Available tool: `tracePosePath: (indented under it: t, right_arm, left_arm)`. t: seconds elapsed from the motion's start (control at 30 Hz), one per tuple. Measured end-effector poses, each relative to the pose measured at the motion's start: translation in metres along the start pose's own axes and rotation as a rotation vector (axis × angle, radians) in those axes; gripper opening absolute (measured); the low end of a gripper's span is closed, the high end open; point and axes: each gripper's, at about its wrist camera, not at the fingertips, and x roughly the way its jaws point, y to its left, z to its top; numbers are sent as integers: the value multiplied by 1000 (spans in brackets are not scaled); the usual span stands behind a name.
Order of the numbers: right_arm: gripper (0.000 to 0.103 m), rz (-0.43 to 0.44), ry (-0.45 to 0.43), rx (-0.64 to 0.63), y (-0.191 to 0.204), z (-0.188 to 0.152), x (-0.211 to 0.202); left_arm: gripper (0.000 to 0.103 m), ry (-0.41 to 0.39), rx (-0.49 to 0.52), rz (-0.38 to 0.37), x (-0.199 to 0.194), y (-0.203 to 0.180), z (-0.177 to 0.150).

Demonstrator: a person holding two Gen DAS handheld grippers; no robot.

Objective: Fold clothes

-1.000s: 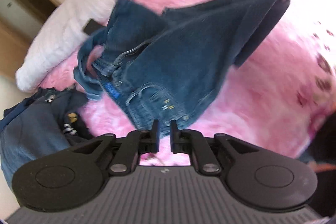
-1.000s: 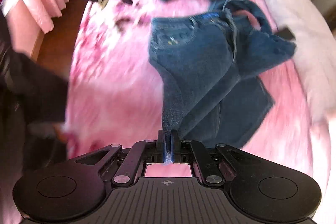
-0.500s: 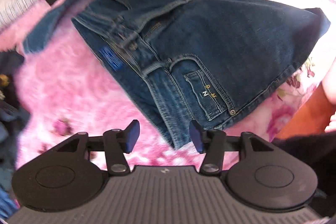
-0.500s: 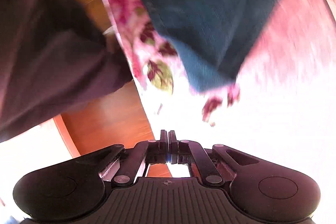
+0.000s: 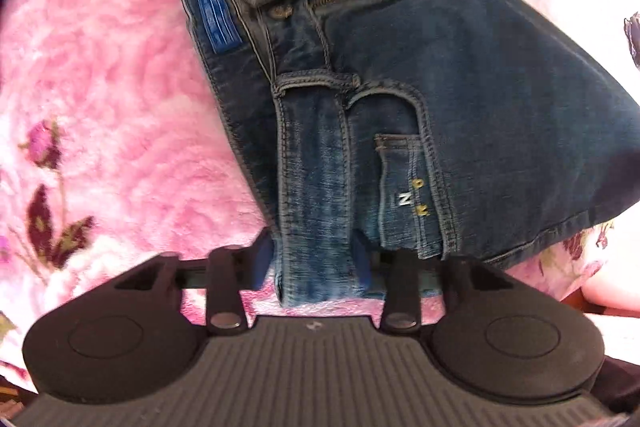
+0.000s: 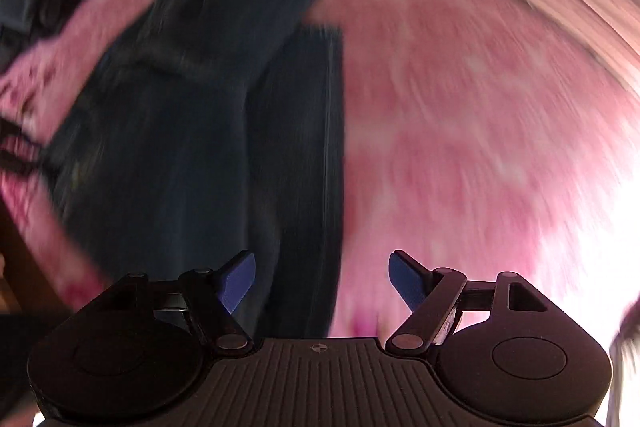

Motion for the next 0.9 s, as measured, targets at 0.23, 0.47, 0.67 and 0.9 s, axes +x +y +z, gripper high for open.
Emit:
tracePosePath:
  t: [0.23,0.47,0.67,0.9]
  right_arm:
    - [77,155,-118,-62,-45,120,131]
    - [56,207,-196,65,-64,164,204]
    - [3,190,-275,191,-113,109,126]
    - [2,-115,-351,506,-179,-40,-19]
  left_arm:
    - [9,-90,-47,213,-58,-19,-11]
    - [10,-33,-150,264,-53,-27,-9]
    - [10,33,-109,267,-45,-27,4]
    - [10,51,-22,231,-52,-25,8]
